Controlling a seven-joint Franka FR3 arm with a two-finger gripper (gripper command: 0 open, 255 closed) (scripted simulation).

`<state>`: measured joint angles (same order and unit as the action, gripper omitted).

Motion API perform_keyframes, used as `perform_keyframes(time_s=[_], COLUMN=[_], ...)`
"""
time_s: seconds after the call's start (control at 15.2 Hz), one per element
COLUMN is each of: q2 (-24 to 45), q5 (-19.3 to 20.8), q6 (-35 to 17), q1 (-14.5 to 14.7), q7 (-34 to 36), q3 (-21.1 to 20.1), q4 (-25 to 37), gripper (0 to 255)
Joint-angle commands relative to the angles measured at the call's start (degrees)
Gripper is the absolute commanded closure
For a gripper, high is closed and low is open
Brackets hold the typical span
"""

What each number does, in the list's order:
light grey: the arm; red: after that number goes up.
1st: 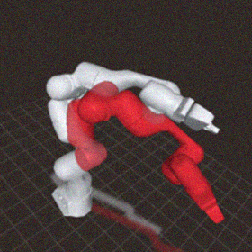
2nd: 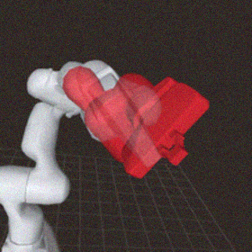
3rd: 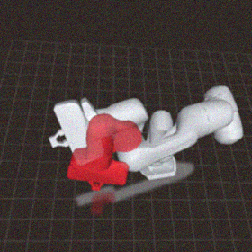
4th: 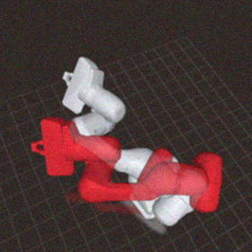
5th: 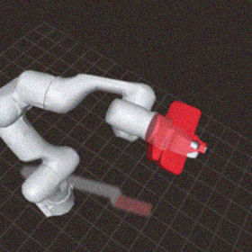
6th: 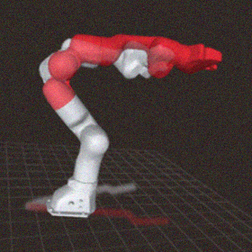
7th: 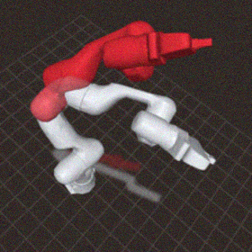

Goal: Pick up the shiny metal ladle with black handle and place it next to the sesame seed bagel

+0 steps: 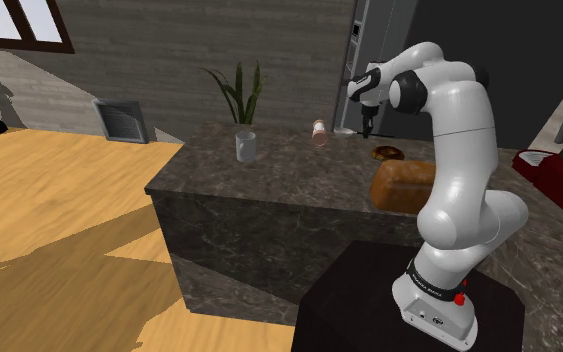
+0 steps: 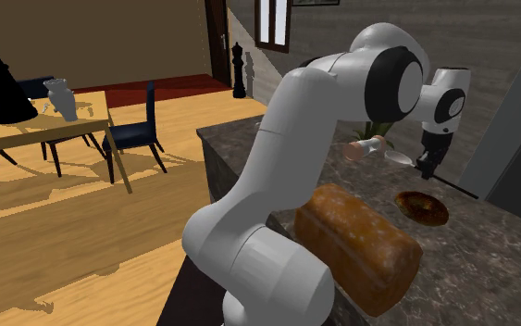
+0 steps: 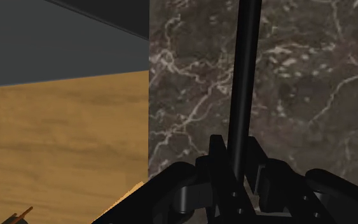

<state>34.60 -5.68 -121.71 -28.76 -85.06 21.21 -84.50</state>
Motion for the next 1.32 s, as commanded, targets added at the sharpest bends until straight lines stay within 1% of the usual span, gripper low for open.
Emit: perform_keyframes(time_s=[0.0,0.4,0.46,0.79,1.06,1.25], q2=[0.35,0.35,0.35,0.35,-2.86,-2.86], q5=[-0.10,-0.10,-0.10,-0.10,0.95,0.95], q6=[-0.64,-0.64,-0.64,-0.64,4.82,4.82], q1=[0.01,0.01,0.01,0.01,0.85,0.85], q7=[0.06,0.06,0.06,0.06,0.66,0.66], q3=[-0.08,-0.08,-0.08,-0.08,0.52,0.51], q4=[-0.29,-0.28,-0.28,-0.28,2.05,2.04], gripper=[255,255,0,0,0,0])
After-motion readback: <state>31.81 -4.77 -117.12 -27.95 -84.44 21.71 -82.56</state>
